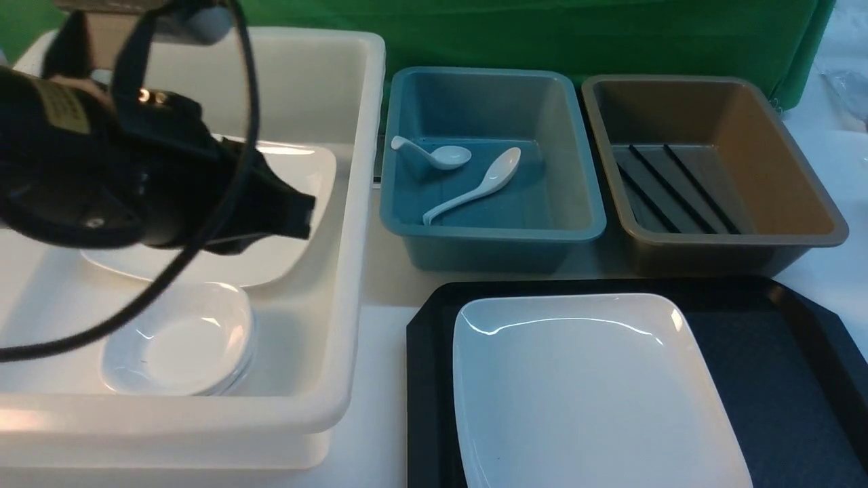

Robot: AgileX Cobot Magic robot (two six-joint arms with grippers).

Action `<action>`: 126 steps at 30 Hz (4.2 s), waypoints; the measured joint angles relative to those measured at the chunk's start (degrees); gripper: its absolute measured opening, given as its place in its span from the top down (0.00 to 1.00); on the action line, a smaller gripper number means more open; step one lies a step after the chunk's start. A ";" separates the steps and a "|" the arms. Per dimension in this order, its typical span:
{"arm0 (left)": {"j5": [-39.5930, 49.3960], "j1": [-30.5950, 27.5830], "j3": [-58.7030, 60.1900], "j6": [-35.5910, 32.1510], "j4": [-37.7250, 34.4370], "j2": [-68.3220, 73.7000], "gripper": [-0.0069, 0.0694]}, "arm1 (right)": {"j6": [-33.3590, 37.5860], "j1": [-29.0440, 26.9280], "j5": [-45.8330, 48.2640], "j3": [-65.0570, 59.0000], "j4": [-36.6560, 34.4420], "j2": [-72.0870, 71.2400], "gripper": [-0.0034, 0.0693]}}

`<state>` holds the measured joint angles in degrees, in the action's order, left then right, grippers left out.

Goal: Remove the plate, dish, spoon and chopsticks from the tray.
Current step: Use the right arm to grab a plate from the dinner plate, then use the right arm to put the plate into the large storage box on the left

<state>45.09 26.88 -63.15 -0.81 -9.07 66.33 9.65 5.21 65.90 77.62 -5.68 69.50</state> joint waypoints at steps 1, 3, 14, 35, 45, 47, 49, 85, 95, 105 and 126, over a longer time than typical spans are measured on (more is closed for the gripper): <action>-0.06 0.33 0.00 0.06 0.10 0.14 0.86 | 0.00 0.00 0.00 -1.04 -0.38 -0.01 0.92; -0.22 1.44 -0.05 0.42 0.15 1.76 0.86 | -0.14 -4.09 -1.77 -9.40 -3.79 -3.97 0.92; -0.22 1.93 -0.04 -1.79 1.74 6.53 0.86 | 2.55 -9.62 -24.79 -47.31 -25.43 -0.53 0.36; -0.17 1.88 -0.04 -1.95 4.98 6.53 0.86 | 18.67 -9.69 -33.88 -48.21 -44.79 18.04 0.60; 1.70 1.88 -0.04 -1.37 5.40 6.47 0.86 | 21.82 -9.81 -31.71 -48.38 -46.18 12.63 0.76; 2.17 1.88 -0.04 -0.78 6.17 6.43 0.86 | 21.62 -9.87 -31.31 -48.38 -45.98 10.07 0.79; 2.50 1.88 -0.04 0.47 7.76 6.20 0.86 | 21.06 -9.87 -30.54 -48.38 -45.97 4.07 0.85; 4.80 -35.53 3.11 9.93 9.07 -4.82 0.86 | 7.32 6.52 -21.43 14.29 -41.96 16.43 0.88; 3.67 -36.29 4.59 9.74 9.07 -9.90 0.86 | -4.18 23.15 -33.20 39.22 -42.55 44.91 0.88; 4.59 -36.35 4.59 11.50 13.36 -11.59 0.86 | -12.19 30.30 -48.84 45.93 -39.98 58.93 0.88; 4.70 -36.40 4.59 12.13 13.94 -11.72 0.86 | -15.06 31.64 -47.38 46.11 -18.79 64.73 0.88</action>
<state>49.78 -9.51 -58.56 11.32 4.87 54.61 -5.41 36.85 18.52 123.73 -24.46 134.24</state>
